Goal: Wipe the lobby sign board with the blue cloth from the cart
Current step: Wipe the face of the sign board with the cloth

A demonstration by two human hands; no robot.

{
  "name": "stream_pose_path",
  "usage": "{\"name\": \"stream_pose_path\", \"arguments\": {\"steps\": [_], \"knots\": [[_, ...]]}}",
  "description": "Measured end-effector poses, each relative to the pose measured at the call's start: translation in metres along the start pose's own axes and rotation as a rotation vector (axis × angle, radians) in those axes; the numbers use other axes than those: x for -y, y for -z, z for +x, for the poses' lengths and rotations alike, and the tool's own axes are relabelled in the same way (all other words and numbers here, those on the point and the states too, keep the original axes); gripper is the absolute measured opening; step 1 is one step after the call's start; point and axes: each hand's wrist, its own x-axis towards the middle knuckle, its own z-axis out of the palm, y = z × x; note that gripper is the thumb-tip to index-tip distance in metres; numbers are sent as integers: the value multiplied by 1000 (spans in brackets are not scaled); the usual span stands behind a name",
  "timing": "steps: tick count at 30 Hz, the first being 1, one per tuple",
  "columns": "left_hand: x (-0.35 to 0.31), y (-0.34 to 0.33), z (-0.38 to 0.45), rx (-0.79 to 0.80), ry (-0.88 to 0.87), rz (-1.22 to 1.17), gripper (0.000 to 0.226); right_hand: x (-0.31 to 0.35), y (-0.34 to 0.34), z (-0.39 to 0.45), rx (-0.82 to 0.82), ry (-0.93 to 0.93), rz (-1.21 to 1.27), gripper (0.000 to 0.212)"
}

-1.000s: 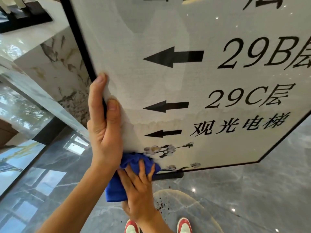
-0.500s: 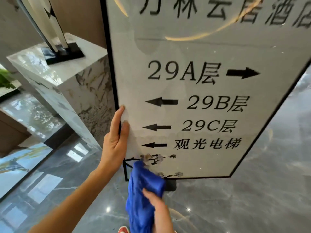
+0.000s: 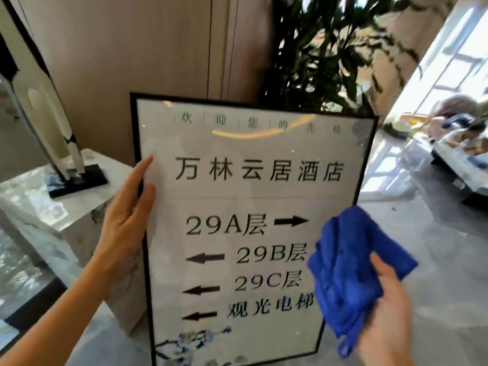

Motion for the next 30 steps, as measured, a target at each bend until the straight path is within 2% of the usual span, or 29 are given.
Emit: {"name": "stream_pose_path", "arguments": {"steps": [1, 2, 3, 5, 7, 8, 10, 13, 17, 21, 27, 30], "knots": [[-2, -3, 10, 31, -7, 16, 50, 15, -6, 9, -76, 56, 83, 58], [-5, -8, 18, 63, -19, 52, 47, 29, -15, 18, -92, 149, 5, 65], [-8, -14, 21, 76, -21, 64, 46, 38, -24, 29, -171, 267, -124, 57], [-7, -21, 19, 20, -60, 107, 47, 45, -45, 50, -218, 420, -308, 32], [-1, -23, 18, -66, -76, 161, 43, 43, -57, 74, -303, 531, -603, 32], [1, -25, 16, -93, -67, 169, 42, 40, -63, 84, -311, 548, -698, 40], [7, -26, 14, -135, -53, 164, 45, 33, -69, 104, -282, 680, -862, 73], [9, -25, 13, -153, -112, 184, 45, 28, -75, 125, -322, 1123, -1265, 73], [10, -26, 15, -135, -126, 173, 42, 3, -91, 142, -485, 1229, -1360, 82], [11, -27, 14, -122, -121, 146, 43, -47, -139, 140, -382, 1293, -1575, 79], [11, -26, 13, -142, -132, 131, 48, -131, -209, 105, -120, 1441, -1709, 83], [26, -26, 12, -177, -80, 68, 31, -154, -224, 90, 1, 1475, -1810, 87]]}}
